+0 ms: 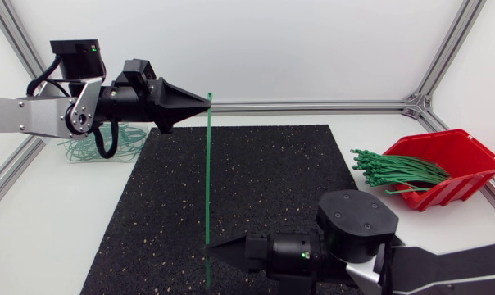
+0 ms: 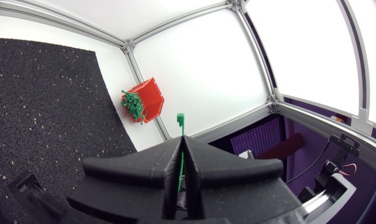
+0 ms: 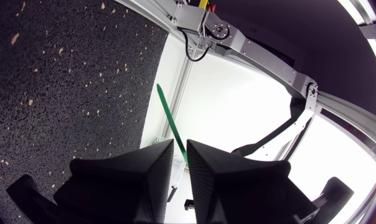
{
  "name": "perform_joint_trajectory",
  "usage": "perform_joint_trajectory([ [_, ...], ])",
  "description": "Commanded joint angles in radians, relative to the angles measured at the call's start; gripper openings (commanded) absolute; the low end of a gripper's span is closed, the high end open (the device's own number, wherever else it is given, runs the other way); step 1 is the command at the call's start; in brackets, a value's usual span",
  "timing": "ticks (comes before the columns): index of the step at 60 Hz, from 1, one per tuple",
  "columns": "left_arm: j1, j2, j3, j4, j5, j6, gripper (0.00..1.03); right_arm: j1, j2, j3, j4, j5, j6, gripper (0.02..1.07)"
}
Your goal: Take a green cable tie from the red box, thread the tail through the head to close it, then place it in the transparent bin on the left.
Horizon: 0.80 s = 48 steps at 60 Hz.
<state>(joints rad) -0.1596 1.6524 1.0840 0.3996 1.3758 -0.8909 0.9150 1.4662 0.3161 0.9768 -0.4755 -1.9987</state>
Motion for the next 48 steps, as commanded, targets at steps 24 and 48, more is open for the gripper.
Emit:
perform_joint_trajectory([
  [24,-0.006,0.000,-0.003,-0.001,0.009,-0.017,0.04,0.008,-0.004,-0.029,0.011,0.003,-0.038,0.11],
  [48,0.002,-0.054,-0.042,0.005,0.002,-0.002,0.04,0.018,-0.030,0.026,-0.023,0.101,0.281,0.08],
])
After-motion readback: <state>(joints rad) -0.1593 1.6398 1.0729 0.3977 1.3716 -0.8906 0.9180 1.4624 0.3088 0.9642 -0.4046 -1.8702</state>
